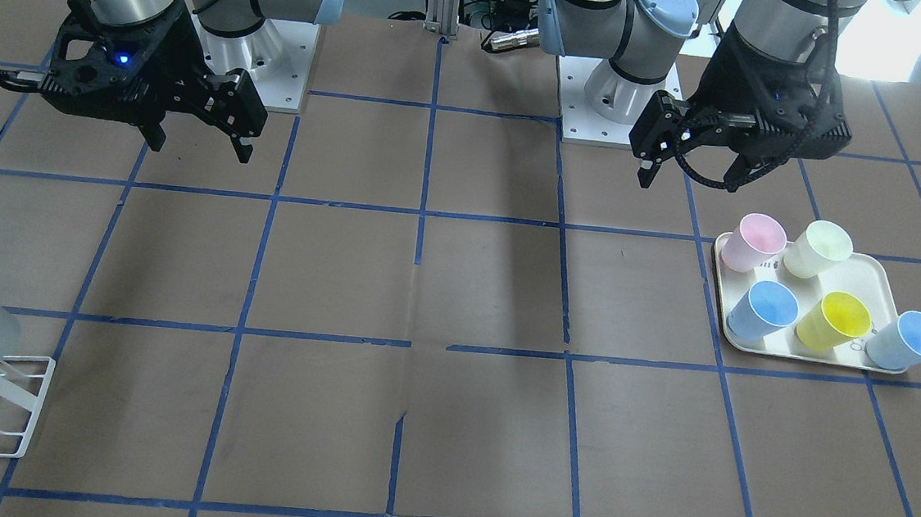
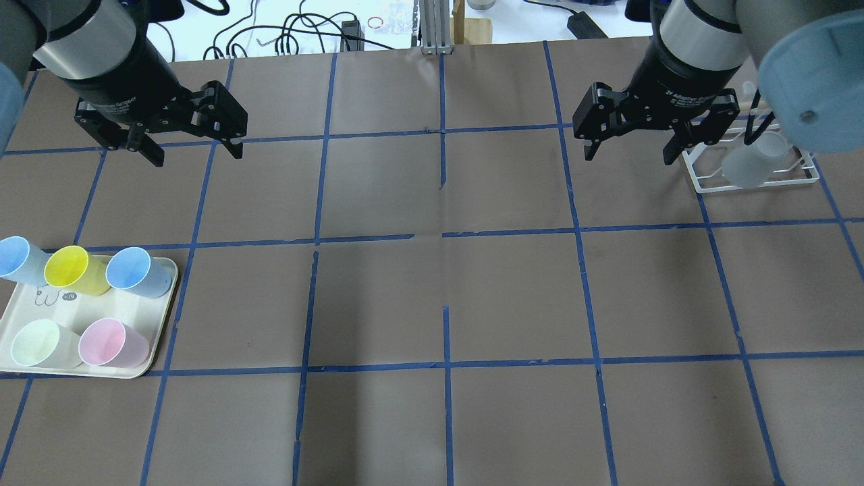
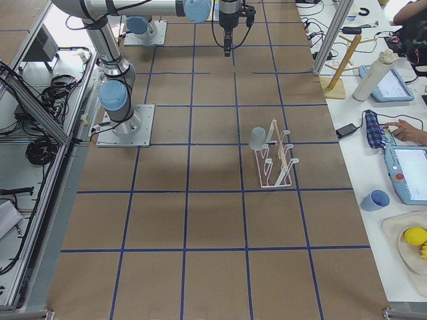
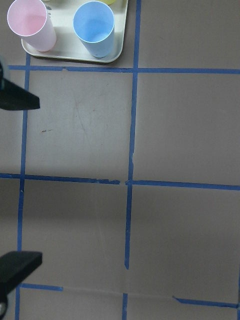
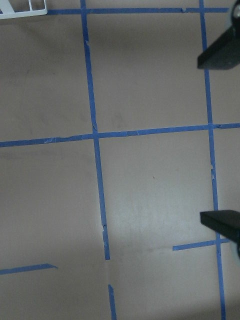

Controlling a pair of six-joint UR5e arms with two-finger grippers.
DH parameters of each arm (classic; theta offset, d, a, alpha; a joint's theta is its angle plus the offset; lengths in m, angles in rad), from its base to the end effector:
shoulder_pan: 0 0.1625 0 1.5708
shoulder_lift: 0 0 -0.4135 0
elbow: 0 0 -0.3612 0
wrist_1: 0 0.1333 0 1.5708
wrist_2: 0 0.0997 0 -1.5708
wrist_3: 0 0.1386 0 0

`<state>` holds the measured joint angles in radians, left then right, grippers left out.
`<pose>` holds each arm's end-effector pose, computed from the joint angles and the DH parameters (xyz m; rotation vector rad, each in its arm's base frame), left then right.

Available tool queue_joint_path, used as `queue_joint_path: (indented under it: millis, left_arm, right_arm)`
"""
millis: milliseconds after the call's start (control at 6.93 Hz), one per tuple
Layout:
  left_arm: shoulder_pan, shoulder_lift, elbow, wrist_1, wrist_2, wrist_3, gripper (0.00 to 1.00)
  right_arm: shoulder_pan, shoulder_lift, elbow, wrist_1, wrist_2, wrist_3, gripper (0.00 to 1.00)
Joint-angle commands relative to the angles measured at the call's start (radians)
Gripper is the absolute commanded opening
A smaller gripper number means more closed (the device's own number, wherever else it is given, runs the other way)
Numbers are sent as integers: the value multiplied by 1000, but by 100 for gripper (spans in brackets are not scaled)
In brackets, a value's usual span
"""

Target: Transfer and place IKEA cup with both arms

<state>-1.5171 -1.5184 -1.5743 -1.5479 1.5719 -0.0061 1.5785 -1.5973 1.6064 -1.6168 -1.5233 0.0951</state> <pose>-0.1089 -0.4550 0.4620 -0.0938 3.1354 -0.1126 0.1434 -0.4539 0.4379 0.1337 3.0889 -0.0532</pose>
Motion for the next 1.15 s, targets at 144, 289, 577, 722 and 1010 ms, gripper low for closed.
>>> queue_joint_path:
  millis: [144, 289, 577, 722, 1010]
  left_arm:
    - [0, 3, -3, 2, 3, 2, 100]
    - [0, 3, -3, 2, 3, 3, 100]
    - [0, 3, -3, 2, 3, 2, 100]
    - [0, -3, -1, 3, 5, 2, 100]
    - [0, 3, -3, 3, 2, 3, 100]
  right_arm:
    - [0, 0, 1, 0, 0, 0, 100]
    - [0, 0, 1, 0, 0, 0, 100]
    - [0, 0, 1, 0, 0, 0, 100]
    - [0, 0, 1, 0, 0, 0, 100]
    - [0, 0, 6, 5, 0, 0, 100]
